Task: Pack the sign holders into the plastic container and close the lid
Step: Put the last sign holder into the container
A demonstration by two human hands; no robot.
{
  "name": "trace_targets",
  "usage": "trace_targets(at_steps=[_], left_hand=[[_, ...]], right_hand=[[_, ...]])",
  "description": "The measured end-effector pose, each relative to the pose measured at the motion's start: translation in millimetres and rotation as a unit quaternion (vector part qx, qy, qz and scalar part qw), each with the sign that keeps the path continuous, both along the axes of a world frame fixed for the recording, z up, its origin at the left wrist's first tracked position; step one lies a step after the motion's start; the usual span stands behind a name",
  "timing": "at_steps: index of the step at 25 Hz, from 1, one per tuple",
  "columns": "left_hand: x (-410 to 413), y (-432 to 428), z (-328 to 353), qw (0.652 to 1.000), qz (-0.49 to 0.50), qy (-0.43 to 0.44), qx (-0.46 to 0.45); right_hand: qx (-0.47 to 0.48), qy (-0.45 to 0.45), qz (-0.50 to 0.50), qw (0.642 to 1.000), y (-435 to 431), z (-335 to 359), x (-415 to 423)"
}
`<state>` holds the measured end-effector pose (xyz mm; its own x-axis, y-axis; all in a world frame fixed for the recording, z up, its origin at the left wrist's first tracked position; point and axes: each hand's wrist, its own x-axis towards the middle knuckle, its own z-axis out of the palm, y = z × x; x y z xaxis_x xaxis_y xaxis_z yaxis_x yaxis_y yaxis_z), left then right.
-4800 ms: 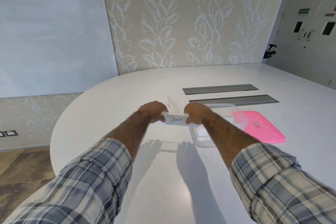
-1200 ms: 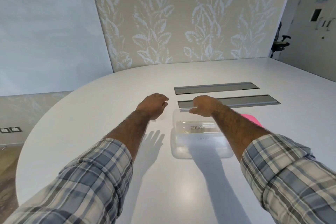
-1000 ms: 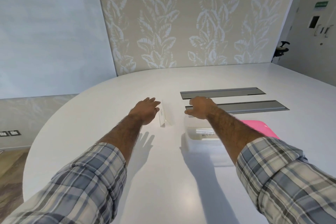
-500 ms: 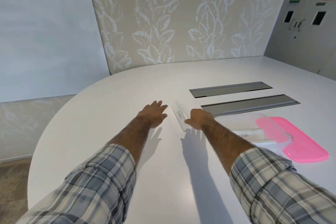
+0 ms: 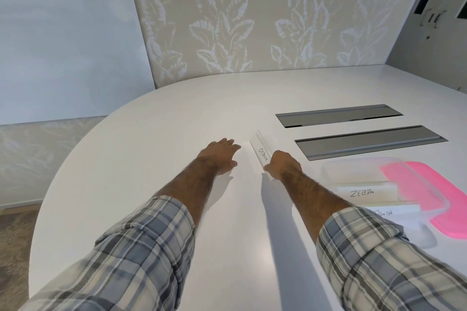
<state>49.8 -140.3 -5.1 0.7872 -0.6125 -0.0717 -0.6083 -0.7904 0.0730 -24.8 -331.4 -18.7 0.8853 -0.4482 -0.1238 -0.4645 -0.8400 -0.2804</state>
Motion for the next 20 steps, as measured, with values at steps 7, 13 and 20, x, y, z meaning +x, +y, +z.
trace_targets(at_steps=[7, 13, 20], left_hand=[[16, -7, 2, 1.0, -0.001, -0.005, -0.017], [31, -16, 2, 0.999, -0.035, -0.014, -0.011], [35, -23, -7, 0.999, -0.004, 0.032, -0.001]], right_hand=[[-0.025, 0.035, 0.076, 0.996, -21, -1, 10], [-0.015, 0.04, 0.152, 0.987, -37, 1, 18], [-0.028, 0.044, 0.191, 0.98, -43, 1, 21]])
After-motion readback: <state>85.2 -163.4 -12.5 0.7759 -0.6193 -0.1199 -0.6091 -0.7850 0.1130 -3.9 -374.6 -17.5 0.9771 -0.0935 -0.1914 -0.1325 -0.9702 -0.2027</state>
